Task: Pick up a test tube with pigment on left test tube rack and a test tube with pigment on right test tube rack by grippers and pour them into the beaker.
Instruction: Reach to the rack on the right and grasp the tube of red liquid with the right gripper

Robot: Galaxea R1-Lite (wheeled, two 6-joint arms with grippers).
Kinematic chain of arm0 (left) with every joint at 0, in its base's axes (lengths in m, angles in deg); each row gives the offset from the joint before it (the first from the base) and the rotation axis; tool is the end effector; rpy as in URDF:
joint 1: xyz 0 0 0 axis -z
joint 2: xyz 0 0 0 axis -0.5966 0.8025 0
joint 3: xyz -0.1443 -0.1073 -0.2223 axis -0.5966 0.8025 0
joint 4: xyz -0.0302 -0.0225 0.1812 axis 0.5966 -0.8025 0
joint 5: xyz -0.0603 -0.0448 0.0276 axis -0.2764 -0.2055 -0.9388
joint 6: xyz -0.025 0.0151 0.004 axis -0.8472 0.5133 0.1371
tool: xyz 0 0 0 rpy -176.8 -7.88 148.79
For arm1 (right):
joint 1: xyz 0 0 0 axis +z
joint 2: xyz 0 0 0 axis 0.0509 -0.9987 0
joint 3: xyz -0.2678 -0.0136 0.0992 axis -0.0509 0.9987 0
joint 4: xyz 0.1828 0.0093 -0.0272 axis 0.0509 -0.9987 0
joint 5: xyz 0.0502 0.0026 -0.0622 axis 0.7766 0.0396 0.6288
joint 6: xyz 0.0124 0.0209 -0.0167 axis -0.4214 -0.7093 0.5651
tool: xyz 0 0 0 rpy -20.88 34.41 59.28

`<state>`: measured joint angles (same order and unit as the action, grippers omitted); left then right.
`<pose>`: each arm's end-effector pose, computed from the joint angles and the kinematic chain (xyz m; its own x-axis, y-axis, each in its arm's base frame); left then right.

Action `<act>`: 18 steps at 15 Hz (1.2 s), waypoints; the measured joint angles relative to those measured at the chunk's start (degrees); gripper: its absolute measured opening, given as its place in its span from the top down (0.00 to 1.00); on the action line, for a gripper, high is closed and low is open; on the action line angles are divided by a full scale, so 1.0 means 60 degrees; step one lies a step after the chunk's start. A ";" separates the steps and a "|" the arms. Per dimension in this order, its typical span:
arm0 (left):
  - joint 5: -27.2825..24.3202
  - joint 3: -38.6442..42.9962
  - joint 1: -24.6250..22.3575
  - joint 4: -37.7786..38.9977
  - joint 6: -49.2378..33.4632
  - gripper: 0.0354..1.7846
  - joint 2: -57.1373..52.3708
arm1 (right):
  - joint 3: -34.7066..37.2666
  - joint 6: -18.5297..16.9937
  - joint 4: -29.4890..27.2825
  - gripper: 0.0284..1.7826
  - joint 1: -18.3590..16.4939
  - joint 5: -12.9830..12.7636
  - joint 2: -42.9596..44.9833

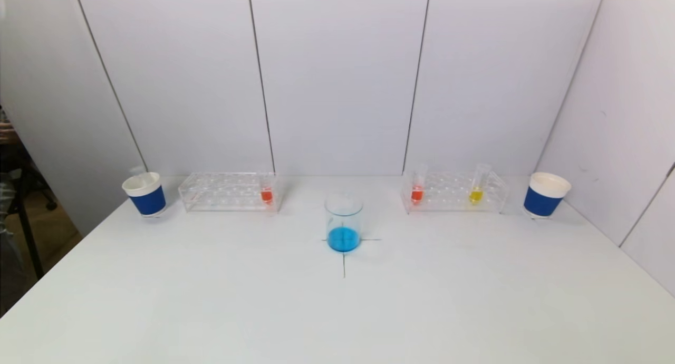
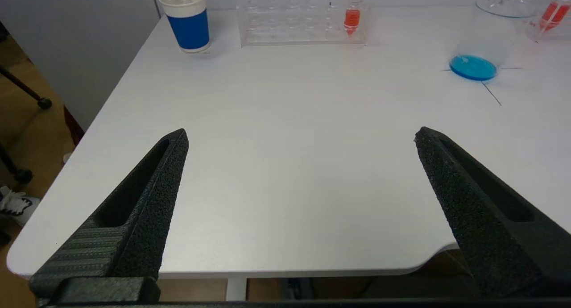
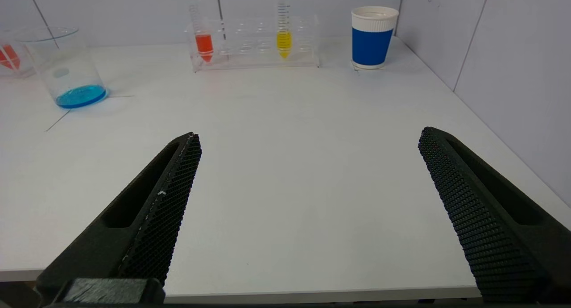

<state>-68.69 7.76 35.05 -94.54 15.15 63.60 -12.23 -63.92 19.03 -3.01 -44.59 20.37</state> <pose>-0.0105 -0.0015 0.1443 0.9944 -0.0100 -0.1053 0.0092 0.9999 -0.0083 -0.0076 -0.0006 0.0764 0.9997 -0.0227 0.0103 0.0222 0.9986 0.0472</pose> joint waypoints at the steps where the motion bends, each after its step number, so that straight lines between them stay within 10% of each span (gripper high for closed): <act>1: -0.0063 0.0120 0.0065 -0.0223 -0.0008 0.01 -0.0354 | 0.0000 -0.0004 0.0000 0.01 0.0000 0.0000 0.0000; 18: 0.0345 0.3131 0.0221 0.2109 -0.0114 0.01 -0.2117 | 0.0000 -0.0004 0.0000 0.01 0.0000 0.0000 0.0000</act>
<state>-66.62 26.54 36.38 -81.88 14.47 50.89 -12.23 -63.95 19.03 -3.01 -44.59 20.37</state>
